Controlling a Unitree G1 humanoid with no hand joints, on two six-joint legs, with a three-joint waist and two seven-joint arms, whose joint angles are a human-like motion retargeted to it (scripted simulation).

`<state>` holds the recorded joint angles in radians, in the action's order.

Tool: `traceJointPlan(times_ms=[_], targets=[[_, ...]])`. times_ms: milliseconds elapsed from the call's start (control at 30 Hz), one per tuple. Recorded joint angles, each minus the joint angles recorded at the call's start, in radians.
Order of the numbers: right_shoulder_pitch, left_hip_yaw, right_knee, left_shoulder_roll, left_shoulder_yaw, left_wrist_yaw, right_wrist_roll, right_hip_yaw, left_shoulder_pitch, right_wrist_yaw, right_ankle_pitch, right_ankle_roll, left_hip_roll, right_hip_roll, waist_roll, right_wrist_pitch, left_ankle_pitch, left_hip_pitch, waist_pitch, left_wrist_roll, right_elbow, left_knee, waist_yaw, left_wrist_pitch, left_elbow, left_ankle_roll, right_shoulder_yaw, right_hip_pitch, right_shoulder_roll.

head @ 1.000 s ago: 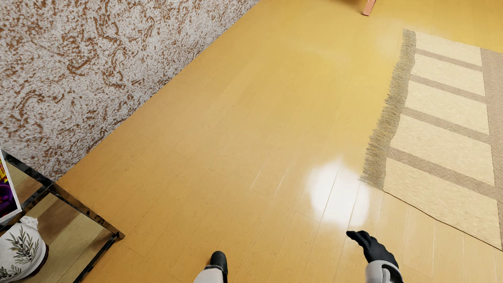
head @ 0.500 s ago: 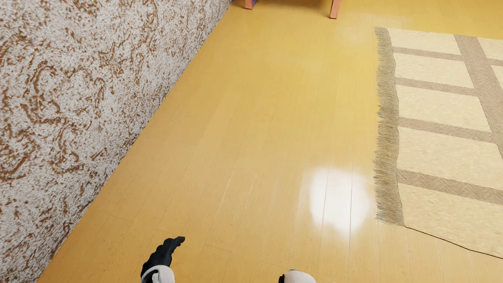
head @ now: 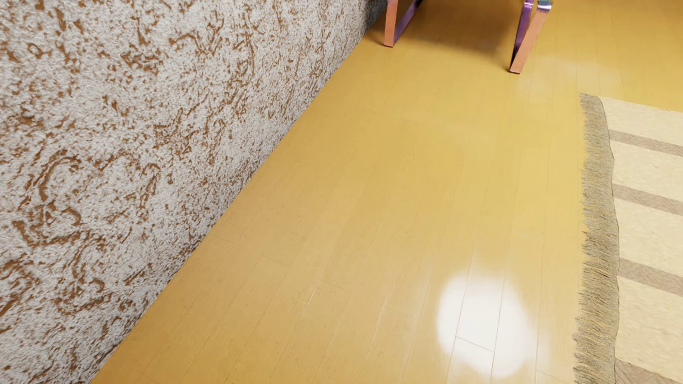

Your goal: Head to the light teal armchair

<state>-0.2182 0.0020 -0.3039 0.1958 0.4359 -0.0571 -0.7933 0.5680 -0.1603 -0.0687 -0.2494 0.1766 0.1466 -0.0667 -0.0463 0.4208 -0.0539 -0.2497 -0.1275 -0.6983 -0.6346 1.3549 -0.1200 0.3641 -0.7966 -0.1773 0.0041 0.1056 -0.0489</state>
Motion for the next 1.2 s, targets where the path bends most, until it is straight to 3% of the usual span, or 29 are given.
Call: traceJointPlan(times_ms=[33, 67, 133, 167, 233, 300, 333, 400, 433, 500, 567, 600, 667, 733, 800, 867, 933, 967, 1000, 1100, 1167, 1200], targets=[[0.039, -0.003, -0.003, -0.013, -0.053, 0.047, -0.002, -0.020, -0.030, -0.026, -0.024, -0.012, 0.020, -0.011, -0.005, -0.030, -0.023, -0.080, -0.003, 0.022, 0.025, 0.029, 0.019, 0.028, -0.001, 0.108, -0.007, -0.032, -0.005], [0.072, -0.001, -0.010, -0.038, -0.144, 0.142, -0.002, -0.045, -0.066, -0.040, -0.046, -0.025, 0.027, -0.019, -0.007, -0.058, -0.042, -0.147, -0.005, 0.059, 0.061, 0.007, 0.041, 0.047, 0.005, 0.168, -0.001, -0.061, -0.012], [0.119, -0.005, -0.042, -0.099, -0.283, 0.304, 0.014, -0.101, -0.119, -0.043, -0.091, -0.053, -0.007, -0.023, -0.006, -0.108, -0.111, -0.247, -0.007, 0.110, 0.155, -0.150, 0.080, 0.066, 0.002, 0.188, 0.059, -0.110, -0.050], [0.134, -0.010, -0.058, -0.114, -0.294, 0.319, 0.034, -0.126, -0.134, -0.046, -0.115, -0.067, -0.032, -0.026, -0.004, -0.135, -0.114, -0.279, -0.007, 0.106, 0.204, -0.279, 0.092, 0.066, -0.008, 0.192, 0.091, -0.132, -0.069], [0.158, 0.001, -0.077, -0.109, -0.246, 0.223, 0.072, -0.172, -0.154, -0.046, -0.159, -0.092, -0.059, -0.040, 0.001, -0.160, -0.066, -0.284, -0.003, 0.059, 0.272, -0.654, 0.104, 0.038, -0.023, 0.148, 0.148, -0.180, -0.096], [0.175, 0.011, -0.057, -0.110, -0.251, 0.120, 0.091, -0.229, -0.170, -0.045, -0.181, -0.120, -0.082, -0.050, 0.007, -0.153, 0.009, -0.222, 0.004, 0.054, 0.297, -1.065, 0.106, 0.010, 0.005, 0.018, 0.201, -0.241, -0.104], [0.177, 0.004, -0.059, -0.118, -0.270, 0.110, 0.094, -0.256, -0.171, -0.046, -0.186, -0.135, -0.094, -0.041, 0.012, -0.143, 0.013, -0.206, 0.007, 0.059, 0.294, -1.111, 0.107, 0.013, 0.026, -0.036, 0.222, -0.266, -0.105], [0.150, 0.022, -0.121, -0.137, -0.282, 0.147, 0.096, -0.314, -0.148, -0.042, -0.165, -0.163, -0.133, 0.012, 0.029, -0.103, 0.092, -0.167, 0.010, 0.029, 0.254, -1.067, 0.109, 0.018, 0.035, 0.163, 0.240, -0.296, -0.108], [0.127, 0.061, -0.208, -0.151, -0.296, 0.176, 0.094, -0.341, -0.129, -0.038, -0.112, -0.161, -0.146, 0.057, 0.043, -0.074, 0.049, -0.130, 0.010, 0.017, 0.209, -1.039, 0.113, 0.029, 0.025, 0.191, 0.243, -0.287, -0.107], [0.107, 0.163, -0.529, -0.173, -0.344, 0.211, 0.054, -0.412, -0.091, 0.014, 0.102, -0.179, -0.156, 0.166, 0.074, 0.011, -0.056, -0.055, 0.007, 0.010, 0.058, -0.992, 0.121, 0.050, 0.019, 0.212, 0.288, -0.163, -0.118], [0.116, 0.270, -0.865, -0.166, -0.364, 0.219, -0.029, -0.466, -0.045, 0.178, 0.320, -0.245, -0.173, 0.299, 0.102, 0.019, -0.128, 0.060, 0.001, -0.005, -0.072, -1.025, 0.124, 0.025, 0.032, 0.223, 0.401, 0.027, -0.174], [0.099, 0.308, -0.964, -0.145, -0.358, 0.232, -0.043, -0.471, -0.018, 0.216, 0.270, -0.215, -0.187, 0.353, 0.116, 0.012, -0.164, 0.099, -0.004, -0.017, -0.092, -1.017, 0.116, -0.001, 0.026, 0.224, 0.407, 0.102, -0.192], [0.016, 0.342, -1.009, -0.107, -0.370, 0.233, 0.012, -0.448, 0.069, 0.126, 0.147, -0.134, -0.204, 0.375, 0.134, 0.030, -0.228, 0.161, -0.009, -0.035, -0.045, -0.992, 0.089, -0.012, 0.033, 0.225, 0.257, 0.219, -0.179], [-0.065, 0.350, -0.869, -0.087, -0.419, 0.261, 0.089, -0.410, 0.123, -0.011, 0.052, -0.143, -0.206, 0.324, 0.134, 0.027, -0.291, 0.208, -0.008, 0.000, 0.013, -0.964, 0.056, -0.032, 0.105, 0.204, 0.096, 0.302, -0.142], [-0.123, 0.354, -0.570, -0.060, -0.432, 0.295, 0.100, -0.319, 0.160, -0.065, 0.016, -0.124, -0.207, 0.283, 0.127, 0.028, -0.334, 0.261, -0.002, 0.044, 0.039, -0.967, 0.029, -0.075, 0.184, 0.203, 0.030, 0.331, -0.115], [-0.154, 0.353, -0.176, -0.021, -0.398, 0.302, 0.076, -0.146, 0.190, -0.045, 0.101, -0.125, -0.212, 0.240, 0.117, 0.037, -0.354, 0.327, 0.009, 0.064, 0.013, -1.013, 0.017, -0.103, 0.244, 0.189, 0.028, 0.299, -0.086], [-0.170, 0.350, 0.085, -0.008, -0.373, 0.298, 0.029, 0.103, 0.210, 0.046, 0.227, -0.153, -0.215, 0.219, 0.105, 0.032, -0.361, 0.395, 0.019, 0.085, -0.034, -1.049, 0.024, -0.095, 0.273, 0.162, 0.065, 0.251, -0.063], [-0.170, 0.343, 0.071, -0.018, -0.374, 0.302, 0.004, 0.126, 0.206, 0.097, 0.225, -0.008, -0.215, 0.222, 0.097, 0.028, -0.368, 0.419, 0.022, 0.104, -0.053, -1.036, 0.024, -0.094, 0.282, 0.152, 0.082, 0.245, -0.057], [-0.167, 0.330, 0.035, -0.026, -0.369, 0.307, -0.016, 0.128, 0.194, 0.132, 0.193, 0.061, -0.203, 0.219, 0.088, 0.019, -0.369, 0.444, 0.023, 0.110, -0.068, -1.018, 0.023, -0.088, 0.280, 0.140, 0.093, 0.228, -0.044], [-0.119, 0.296, -0.001, -0.072, -0.325, 0.328, -0.049, 0.144, 0.115, 0.143, 0.115, 0.031, -0.082, 0.160, 0.040, 0.023, -0.216, 0.414, 0.021, 0.104, -0.075, -0.770, 0.014, -0.043, 0.186, 0.092, 0.065, 0.126, 0.010], [-0.069, 0.233, 0.003, -0.052, -0.173, 0.175, -0.047, 0.161, 0.080, 0.093, 0.068, 0.005, 0.027, 0.113, 0.014, 0.003, -0.056, 0.268, 0.014, 0.028, -0.025, -0.431, 0.007, 0.007, 0.093, -0.036, 0.031, 0.060, 0.041], [-0.025, 0.222, 0.005, -0.045, -0.140, 0.123, -0.037, 0.156, 0.051, 0.064, 0.049, -0.010, 0.079, 0.092, 0.002, -0.014, 0.005, 0.189, 0.009, 0.001, 0.004, -0.269, 0.006, 0.022, 0.088, -0.070, 0.030, 0.030, 0.047]])
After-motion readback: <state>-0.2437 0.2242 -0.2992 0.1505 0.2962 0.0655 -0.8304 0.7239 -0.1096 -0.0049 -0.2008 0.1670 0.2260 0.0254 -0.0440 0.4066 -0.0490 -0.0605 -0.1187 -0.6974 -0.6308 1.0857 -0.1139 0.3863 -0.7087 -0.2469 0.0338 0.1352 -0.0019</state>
